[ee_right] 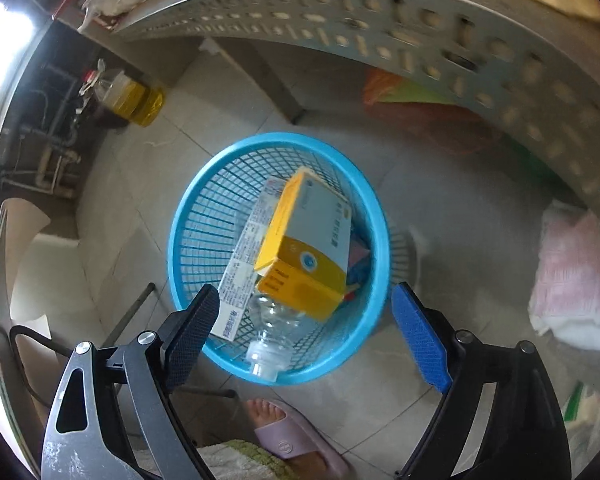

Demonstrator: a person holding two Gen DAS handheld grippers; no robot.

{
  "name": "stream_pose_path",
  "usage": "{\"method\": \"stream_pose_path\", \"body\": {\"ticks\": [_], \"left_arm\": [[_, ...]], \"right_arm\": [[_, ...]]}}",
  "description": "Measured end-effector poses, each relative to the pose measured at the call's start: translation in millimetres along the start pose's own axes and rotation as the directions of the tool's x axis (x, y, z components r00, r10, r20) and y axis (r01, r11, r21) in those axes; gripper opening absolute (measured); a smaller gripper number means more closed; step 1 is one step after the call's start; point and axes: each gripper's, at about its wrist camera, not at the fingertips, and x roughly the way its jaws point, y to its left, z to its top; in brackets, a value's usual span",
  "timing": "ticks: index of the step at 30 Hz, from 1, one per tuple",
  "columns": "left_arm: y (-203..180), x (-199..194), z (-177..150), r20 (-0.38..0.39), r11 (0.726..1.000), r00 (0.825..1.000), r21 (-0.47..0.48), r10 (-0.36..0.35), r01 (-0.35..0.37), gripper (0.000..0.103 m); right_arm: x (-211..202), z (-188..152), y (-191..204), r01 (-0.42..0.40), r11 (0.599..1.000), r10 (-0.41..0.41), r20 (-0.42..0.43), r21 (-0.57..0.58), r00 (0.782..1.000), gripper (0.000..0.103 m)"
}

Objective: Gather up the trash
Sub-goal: 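Move both open tools back to the table toward the red can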

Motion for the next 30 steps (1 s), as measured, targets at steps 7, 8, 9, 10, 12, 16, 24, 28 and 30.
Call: {"method": "stream_pose_path", "body": {"ticks": [7, 8, 9, 10, 12, 16, 24, 28, 30], "left_arm": [[37.8, -38.7, -33.8, 0.056, 0.997, 0.998, -0.069, 0.040, -0.036, 0.077], [42.2, -42.5, -37.7, 0.064, 0.996, 0.997, -0.082, 0.042, -0.037, 0.077], [47.4, -46.9, -41.9, 0.073, 0.995, 0.996, -0.096, 0.048, -0.041, 0.077], [51.9, -51.8, -46.7, 0.085, 0.993, 0.995, -0.110, 0.054, -0.045, 0.077], [61.9, -61.8, -56.8, 0.104, 0.989, 0.993, -0.141, 0.064, -0.049, 0.077], [80.7, -81.3, -76.6, 0.146, 0.980, 0.986, -0.192, 0.086, -0.057, 0.077], [127.0, -126.1, -129.2, 0.240, 0.946, 0.947, -0.293, 0.215, -0.140, 0.077], [157.0, -151.0, -163.4, 0.271, 0.907, 0.911, -0.373, 0.310, -0.197, 0.077], [174.0, -166.0, -180.4, 0.282, 0.878, 0.884, -0.417, 0.373, -0.237, 0.077]], "right_arm": [[-30.5, -27.2, -5.8, 0.031, 0.999, -0.030, 0.045, -0.026, 0.999, 0.084], [-33.4, -30.3, -4.8, 0.031, 0.999, -0.030, 0.049, -0.024, 0.998, 0.084], [-37.8, -34.1, -5.1, 0.031, 0.999, -0.030, 0.052, -0.023, 0.998, 0.084], [-40.3, -36.6, -2.7, 0.031, 0.999, -0.030, 0.054, -0.024, 0.998, 0.084], [-49.4, -42.6, 6.5, 0.022, 0.999, -0.019, 0.063, -0.040, 0.998, 0.084], [-75.2, -52.2, 40.9, -0.024, 0.991, 0.036, 0.092, -0.128, 0.995, 0.084], [-141.5, -69.1, 149.0, -0.132, 0.910, 0.204, 0.146, -0.393, 0.968, 0.084], [-155.3, -91.6, 196.9, -0.182, 0.837, 0.276, 0.111, -0.516, 0.955, 0.084], [-153.3, -104.8, 221.2, -0.206, 0.798, 0.298, 0.073, -0.567, 0.952, 0.084]]}}
